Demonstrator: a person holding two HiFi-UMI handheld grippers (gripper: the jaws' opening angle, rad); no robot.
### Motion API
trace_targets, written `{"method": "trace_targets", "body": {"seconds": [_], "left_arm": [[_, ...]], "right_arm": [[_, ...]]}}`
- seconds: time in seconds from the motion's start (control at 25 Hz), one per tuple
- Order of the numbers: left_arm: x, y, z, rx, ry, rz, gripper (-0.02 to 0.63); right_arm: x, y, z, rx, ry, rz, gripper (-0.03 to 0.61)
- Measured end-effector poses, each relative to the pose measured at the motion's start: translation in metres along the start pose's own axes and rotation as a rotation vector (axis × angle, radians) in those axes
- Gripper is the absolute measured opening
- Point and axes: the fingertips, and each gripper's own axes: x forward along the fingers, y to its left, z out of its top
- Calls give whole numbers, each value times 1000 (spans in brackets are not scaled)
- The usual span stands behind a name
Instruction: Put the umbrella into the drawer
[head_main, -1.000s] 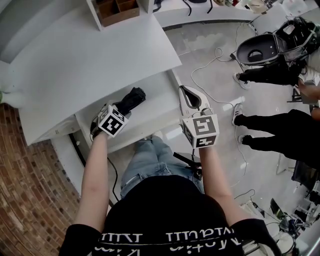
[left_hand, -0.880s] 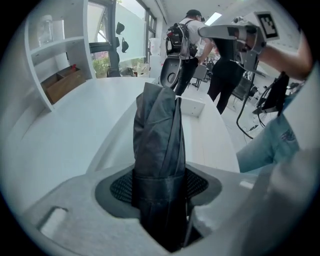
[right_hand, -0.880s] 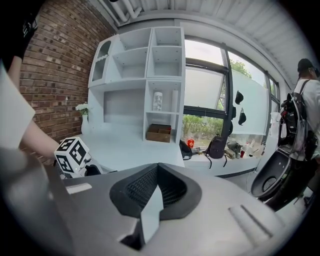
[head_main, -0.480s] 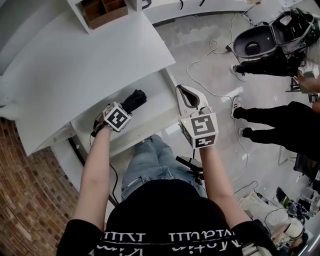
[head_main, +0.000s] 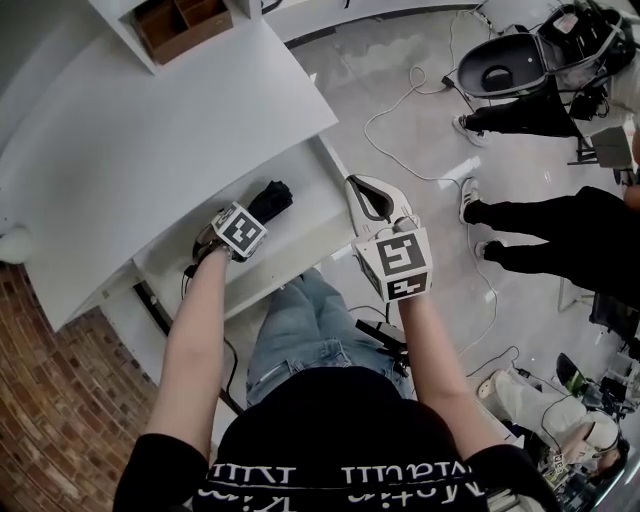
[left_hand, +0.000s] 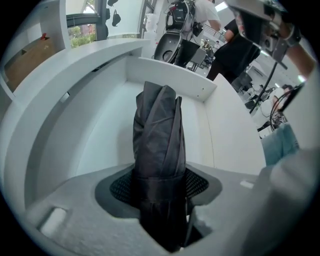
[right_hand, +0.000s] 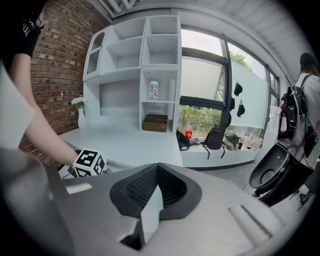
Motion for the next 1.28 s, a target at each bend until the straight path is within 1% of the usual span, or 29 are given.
{"method": "trace_targets", "body": {"seconds": [0.12,0.28,0.52,0.72,0.76,0.8,0.84,1.0,1.28], "left_arm": [[9,1,-4,-2,42,-5,247],[20,-1,4,16,40,-16,249],[23,0,4,42,46,18,258],[24,2,3,28,29,52,270],[23,2,2,21,26,52,294],[22,1,2,14,22,52,345],[20,0,1,8,18,53,356],[9,-2,-3,-1,5,69,368],[-19,-1,-5,-30,-39,119,368]], "right_arm": [[-1,-5,-8,4,21,-3,11],[-2,-14,-14,7,40,-9,11],[-5,-14,-19,13,45,-6,11],[-4,-10,-18,8,41,6,11],[-4,-9,-17,6,38,8,11],[-5,-8,-15,3,35,10,11],[-6,-7,-14,0,31,12,11],[-8,-1,-8,-9,16,24,11],[-11,11,10,-30,-25,58,11]]}}
